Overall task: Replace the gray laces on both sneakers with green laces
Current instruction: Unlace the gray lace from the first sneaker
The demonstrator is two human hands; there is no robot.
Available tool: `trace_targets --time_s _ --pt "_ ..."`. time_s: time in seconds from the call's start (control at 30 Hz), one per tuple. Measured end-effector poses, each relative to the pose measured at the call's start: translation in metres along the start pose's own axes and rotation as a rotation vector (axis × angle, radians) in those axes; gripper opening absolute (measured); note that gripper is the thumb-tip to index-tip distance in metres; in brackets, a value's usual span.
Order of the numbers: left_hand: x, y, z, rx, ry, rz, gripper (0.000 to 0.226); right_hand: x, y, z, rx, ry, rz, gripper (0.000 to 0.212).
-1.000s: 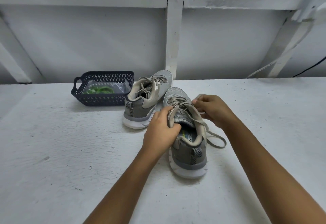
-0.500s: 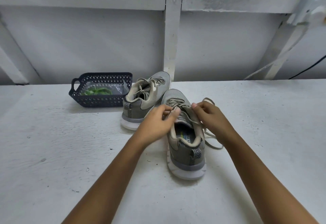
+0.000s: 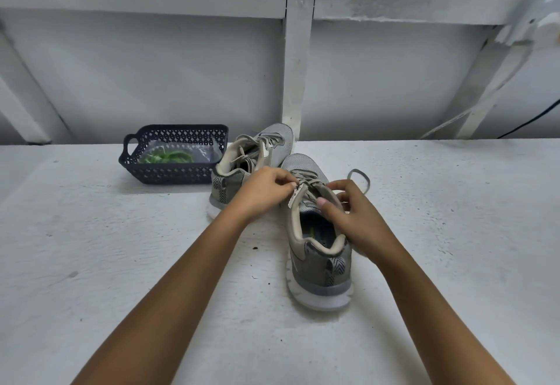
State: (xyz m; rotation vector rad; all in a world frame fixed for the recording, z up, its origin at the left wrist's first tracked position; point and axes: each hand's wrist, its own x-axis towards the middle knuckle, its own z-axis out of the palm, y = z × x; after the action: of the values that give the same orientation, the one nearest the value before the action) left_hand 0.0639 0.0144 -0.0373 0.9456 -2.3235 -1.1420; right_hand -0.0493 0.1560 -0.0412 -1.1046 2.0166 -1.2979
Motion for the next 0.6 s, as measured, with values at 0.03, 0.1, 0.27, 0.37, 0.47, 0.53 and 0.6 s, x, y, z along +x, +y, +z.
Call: trace_targets --time_s 0.03,0.1,0.27,0.37,0.47,0.53,0.6 --pt "0.002 0.0 0.001 -0.023 0.003 0.002 0.017 0.001 0.0 0.001 -0.014 0.024 0.0 0.021" --pt "0.006 0.002 0.001 -0.064 0.007 0.001 0.013 0.001 -0.001 0.002 -0.042 0.048 0.002 0.014" --pt "0.018 0.01 -0.001 -0.068 -0.077 -0.06 0.015 -0.002 -0.007 0.002 -0.116 0.067 -0.013 0.012" --pt "0.027 0.016 -0.002 -0.093 -0.128 -0.176 0.026 -0.004 -0.008 0.002 -0.153 0.076 -0.027 0.013" --pt "0.037 0.02 -0.004 -0.065 -0.161 -0.216 0.032 -0.004 -0.009 0.002 -0.168 0.082 -0.033 0.011" --pt "0.043 0.024 -0.005 -0.046 -0.159 -0.229 0.033 -0.005 -0.008 0.002 -0.168 0.081 -0.035 0.008" --pt "0.049 0.026 -0.005 -0.124 -0.13 -0.254 0.033 -0.005 -0.007 0.001 -0.169 0.084 -0.039 0.007"
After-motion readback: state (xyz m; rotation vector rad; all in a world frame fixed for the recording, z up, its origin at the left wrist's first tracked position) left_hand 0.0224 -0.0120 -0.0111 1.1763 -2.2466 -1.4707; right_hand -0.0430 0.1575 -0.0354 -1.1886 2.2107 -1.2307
